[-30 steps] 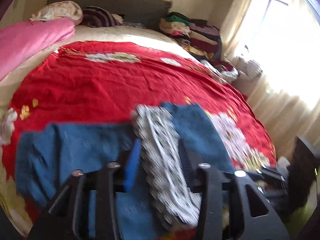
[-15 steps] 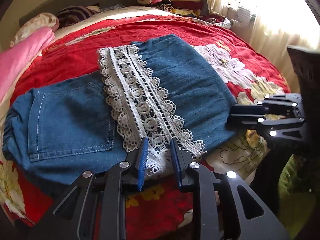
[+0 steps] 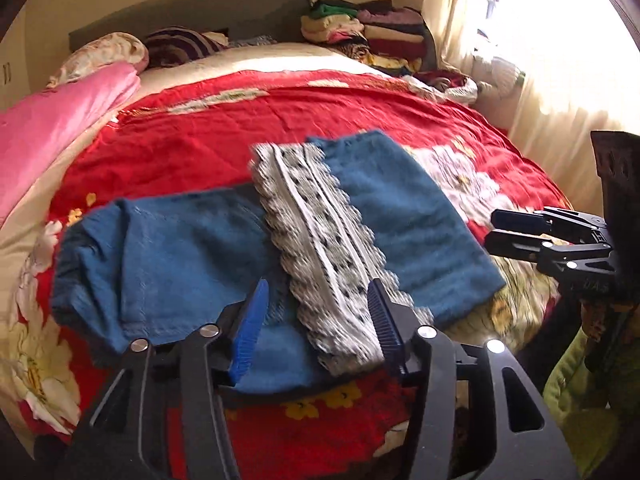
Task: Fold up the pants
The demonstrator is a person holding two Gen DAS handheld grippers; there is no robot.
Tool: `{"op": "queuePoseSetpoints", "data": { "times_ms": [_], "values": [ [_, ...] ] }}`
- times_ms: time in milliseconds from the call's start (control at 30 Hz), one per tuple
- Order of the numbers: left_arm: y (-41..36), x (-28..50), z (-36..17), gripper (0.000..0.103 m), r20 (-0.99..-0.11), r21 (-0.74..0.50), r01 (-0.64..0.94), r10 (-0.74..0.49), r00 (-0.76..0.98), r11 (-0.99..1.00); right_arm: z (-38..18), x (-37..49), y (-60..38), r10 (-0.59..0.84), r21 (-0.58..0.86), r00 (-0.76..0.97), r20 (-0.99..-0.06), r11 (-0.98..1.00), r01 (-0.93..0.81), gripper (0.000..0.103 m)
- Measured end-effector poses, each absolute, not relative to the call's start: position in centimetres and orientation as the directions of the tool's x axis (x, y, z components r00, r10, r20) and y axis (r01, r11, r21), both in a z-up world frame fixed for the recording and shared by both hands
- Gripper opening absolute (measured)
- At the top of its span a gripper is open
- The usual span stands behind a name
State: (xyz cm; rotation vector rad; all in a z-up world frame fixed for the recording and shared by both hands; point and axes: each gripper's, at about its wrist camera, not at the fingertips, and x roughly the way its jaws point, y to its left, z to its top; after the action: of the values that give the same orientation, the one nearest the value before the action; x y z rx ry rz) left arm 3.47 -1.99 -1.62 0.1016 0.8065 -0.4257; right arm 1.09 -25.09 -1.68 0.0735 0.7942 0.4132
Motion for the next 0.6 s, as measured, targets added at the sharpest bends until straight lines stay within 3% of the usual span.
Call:
{"op": "queuePoseSetpoints", "data": {
  "times_ms": [267, 600],
  "values": [
    [-1.9, 6.9, 0.2, 0.055, -0.695, -0.077, 0.373, -0.318, 0.644, 0.925, 0.2, 5.7, -25.4, 0.331, 0.145, 0.656, -0.678, 0.936, -0.322, 0.052],
    [-2.8, 11.2, 0.8, 0.055, -0.693, -0.139, 0.356, -0.348, 0.632, 0.924, 0.6, 13.6, -26.6, 0.34, 0.202, 0.618, -0.709, 0.937, -0.284, 0.058]
  ]
}}
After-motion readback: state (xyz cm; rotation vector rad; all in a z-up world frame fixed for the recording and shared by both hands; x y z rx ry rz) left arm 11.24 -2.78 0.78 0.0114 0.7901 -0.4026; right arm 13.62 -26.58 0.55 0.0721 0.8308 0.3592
